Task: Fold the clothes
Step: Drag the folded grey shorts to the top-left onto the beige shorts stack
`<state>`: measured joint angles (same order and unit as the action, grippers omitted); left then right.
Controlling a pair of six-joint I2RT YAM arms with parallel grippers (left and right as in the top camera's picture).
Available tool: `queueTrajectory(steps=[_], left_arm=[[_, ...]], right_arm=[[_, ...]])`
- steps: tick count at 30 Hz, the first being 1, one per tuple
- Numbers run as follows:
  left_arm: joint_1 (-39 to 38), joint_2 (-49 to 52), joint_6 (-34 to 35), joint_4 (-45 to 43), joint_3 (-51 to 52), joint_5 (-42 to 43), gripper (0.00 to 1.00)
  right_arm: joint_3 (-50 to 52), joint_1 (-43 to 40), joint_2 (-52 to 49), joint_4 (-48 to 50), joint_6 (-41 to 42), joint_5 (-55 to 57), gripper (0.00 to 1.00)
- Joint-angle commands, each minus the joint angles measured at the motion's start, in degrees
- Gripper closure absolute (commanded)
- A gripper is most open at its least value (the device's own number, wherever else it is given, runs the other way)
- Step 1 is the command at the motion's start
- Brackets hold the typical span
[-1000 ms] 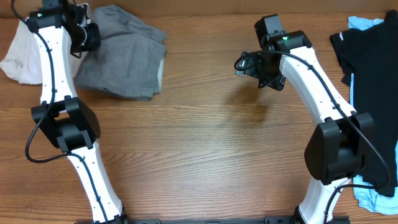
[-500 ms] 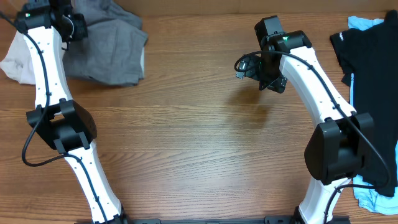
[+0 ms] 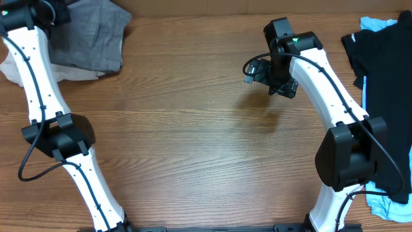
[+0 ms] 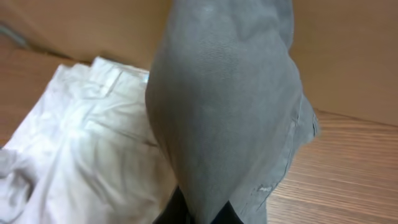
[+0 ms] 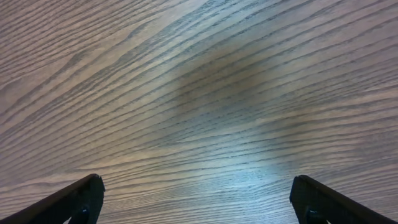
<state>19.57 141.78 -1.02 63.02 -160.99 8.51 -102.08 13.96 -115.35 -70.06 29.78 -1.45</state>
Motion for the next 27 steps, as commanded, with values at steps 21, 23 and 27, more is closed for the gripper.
queueTrajectory(steps=[21, 23, 27], left_arm=[[4.63, 0.63, -1.86, -12.11, 5.07, -4.52, 0.95], [4.94, 0.63, -2.1, -13.0, 7.74, -4.55, 0.92], [5.84, 0.63, -2.47, -13.79, 12.92, -6.75, 0.84]], right_arm=[[-0.31, -0.15, -0.04, -2.78, -0.24, 0.31, 0.0], [-0.31, -0.15, -0.04, -2.73, -0.24, 0.31, 0.0], [-0.31, -0.15, -0.04, -2.73, -0.24, 0.31, 0.0]])
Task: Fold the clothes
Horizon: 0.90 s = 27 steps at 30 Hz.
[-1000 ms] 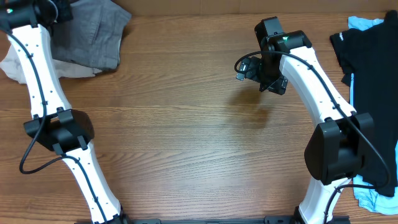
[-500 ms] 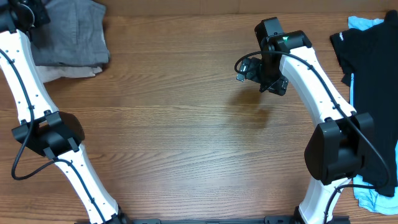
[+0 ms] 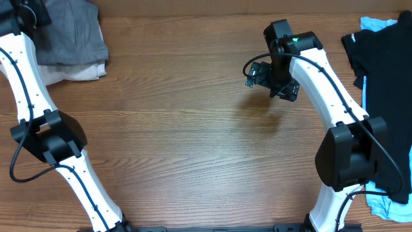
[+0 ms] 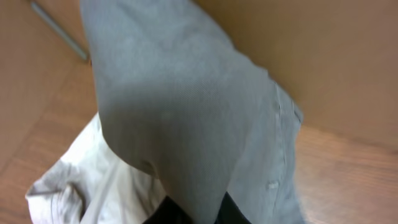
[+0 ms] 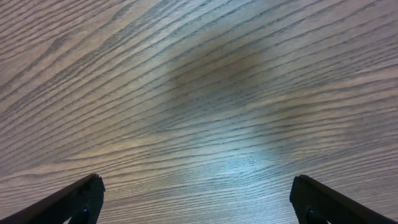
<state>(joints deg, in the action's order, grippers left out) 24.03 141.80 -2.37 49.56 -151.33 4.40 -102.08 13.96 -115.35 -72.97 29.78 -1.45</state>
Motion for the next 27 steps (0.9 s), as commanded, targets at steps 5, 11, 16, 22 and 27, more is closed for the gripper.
queueTrajectory(steps=[5, 11, 16, 22, 27], left_arm=[[3.15, 0.61, -0.83, 0.94, 7.26, -9.57, 0.86], [7.61, 0.61, 2.99, 5.29, 8.35, -12.94, 0.58], [9.35, 0.59, 7.34, 7.52, 7.91, -12.13, 0.28], [8.52, 0.55, 7.74, 11.43, 3.13, -4.92, 0.93], [6.86, 0.0, 11.61, 13.18, -3.69, 3.78, 0.96]], right_arm=[[-0.31, -0.15, -0.04, 0.24, -0.24, 0.33, 0.0], [-0.31, -0.15, -0.04, 0.39, -0.24, 0.33, 0.0], [-0.31, -0.15, -0.04, 0.13, -0.26, 0.33, 0.0], [-0.31, -0.15, -0.04, 0.2, -0.26, 0.33, 0.0], [-0.31, -0.15, -0.04, 0.2, -0.26, 0.33, 0.0]])
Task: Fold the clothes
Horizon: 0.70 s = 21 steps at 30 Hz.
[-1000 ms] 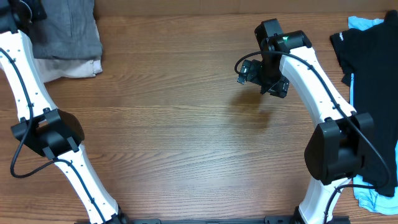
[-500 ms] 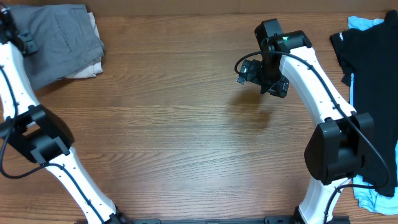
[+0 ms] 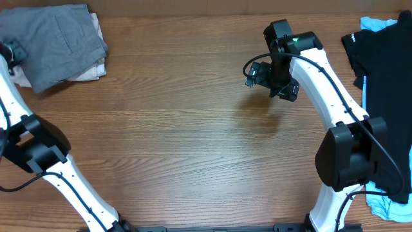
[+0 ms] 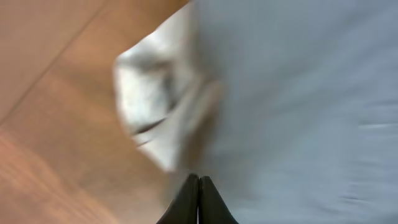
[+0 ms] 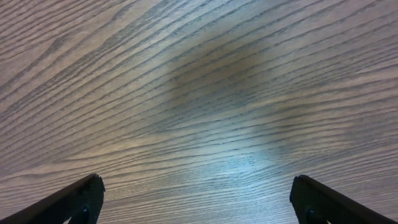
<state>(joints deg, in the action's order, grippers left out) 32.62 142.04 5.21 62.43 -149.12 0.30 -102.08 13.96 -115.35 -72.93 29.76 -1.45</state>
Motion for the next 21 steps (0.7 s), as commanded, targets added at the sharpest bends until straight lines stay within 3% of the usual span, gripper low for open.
queueTrajectory(steps=[1, 7, 13, 21], left_arm=[[-2.05, -0.46, 4.76, 0.24, -7.13, 8.79, 0.96], [-4.72, -0.55, 3.04, -3.39, -11.1, 7.28, 0.96], [-5.66, 1.79, 0.83, -10.12, -8.48, 0.59, 0.96], [-4.79, 9.99, -0.28, -12.24, -8.11, -10.36, 0.96]], right_arm=[[-0.31, -0.15, -0.04, 0.15, -0.24, 0.33, 0.0], [-0.31, -0.15, -0.07, 0.59, -0.22, 0.31, 0.0], [-0.26, -0.15, -0.04, -0.85, -0.22, 0.31, 0.0], [-0.26, -0.15, -0.04, -4.13, -0.22, 0.33, 0.0]])
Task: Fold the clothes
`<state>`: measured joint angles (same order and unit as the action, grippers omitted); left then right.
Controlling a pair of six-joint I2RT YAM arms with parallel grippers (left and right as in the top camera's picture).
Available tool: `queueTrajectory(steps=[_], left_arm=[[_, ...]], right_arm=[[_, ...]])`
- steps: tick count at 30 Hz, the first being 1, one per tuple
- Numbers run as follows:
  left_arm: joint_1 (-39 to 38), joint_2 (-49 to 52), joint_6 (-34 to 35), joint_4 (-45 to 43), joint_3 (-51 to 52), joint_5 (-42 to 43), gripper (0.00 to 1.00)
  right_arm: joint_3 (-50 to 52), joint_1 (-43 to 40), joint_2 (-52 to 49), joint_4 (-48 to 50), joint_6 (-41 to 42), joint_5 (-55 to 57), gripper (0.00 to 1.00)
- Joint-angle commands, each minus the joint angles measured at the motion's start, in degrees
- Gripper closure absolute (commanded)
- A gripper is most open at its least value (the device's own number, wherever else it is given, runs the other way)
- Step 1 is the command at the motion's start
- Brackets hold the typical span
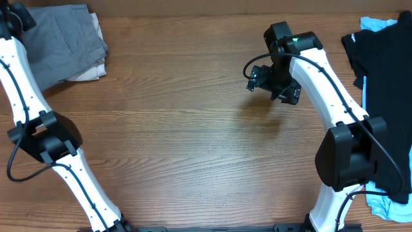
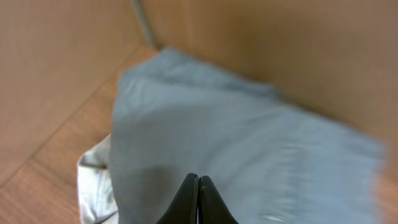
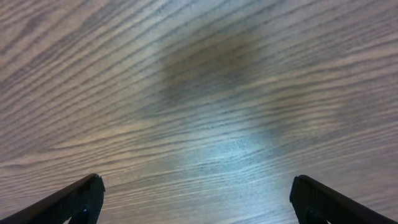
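A folded grey garment (image 1: pixel 67 40) lies at the table's far left corner on top of a white garment (image 1: pixel 89 72). My left gripper (image 1: pixel 14 14) hovers at the grey garment's far left edge. In the left wrist view the gripper (image 2: pixel 199 182) is shut, fingers pressed together, with the grey garment (image 2: pixel 236 143) spread below and the white garment (image 2: pixel 93 186) showing at its left. My right gripper (image 1: pixel 270 80) stands open over bare wood at mid-right; its wrist view shows only tabletop between the fingertips of the gripper (image 3: pixel 196 183).
A pile of black clothes (image 1: pixel 383 96) with light blue fabric (image 1: pixel 376 24) under it fills the right edge. The wooden table (image 1: pixel 193 142) stretches between the arms. A brown wall (image 2: pixel 280 43) rises behind the left corner.
My left gripper has moved from the grey garment's near left side to its far left corner, still shut. The grey garment lies as before. The right gripper shifted very slightly.
First my left gripper held the grey garment draped up over the white one. Then it had carried it further left. Then the garment lay flat on the white one with the gripper low at its left edge. Now the gripper is at the far corner. The right arm stayed open mid-table.
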<state>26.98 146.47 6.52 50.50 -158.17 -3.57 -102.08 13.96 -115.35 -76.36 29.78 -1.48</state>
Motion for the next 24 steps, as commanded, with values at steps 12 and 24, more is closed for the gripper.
queueTrajectory(steps=[12, 24], left_arm=[[1.99, 14.36, 1.95, 5.18, 1.38, -8.11, 0.96], [-1.33, 1.44, 7.98, 1.01, 0.07, -6.84, 0.96]], right_arm=[[-0.26, -0.15, -0.04, -5.42, -0.28, 0.37, 0.0], [-0.26, -0.15, -0.04, -5.07, -0.26, 0.37, 0.0]])
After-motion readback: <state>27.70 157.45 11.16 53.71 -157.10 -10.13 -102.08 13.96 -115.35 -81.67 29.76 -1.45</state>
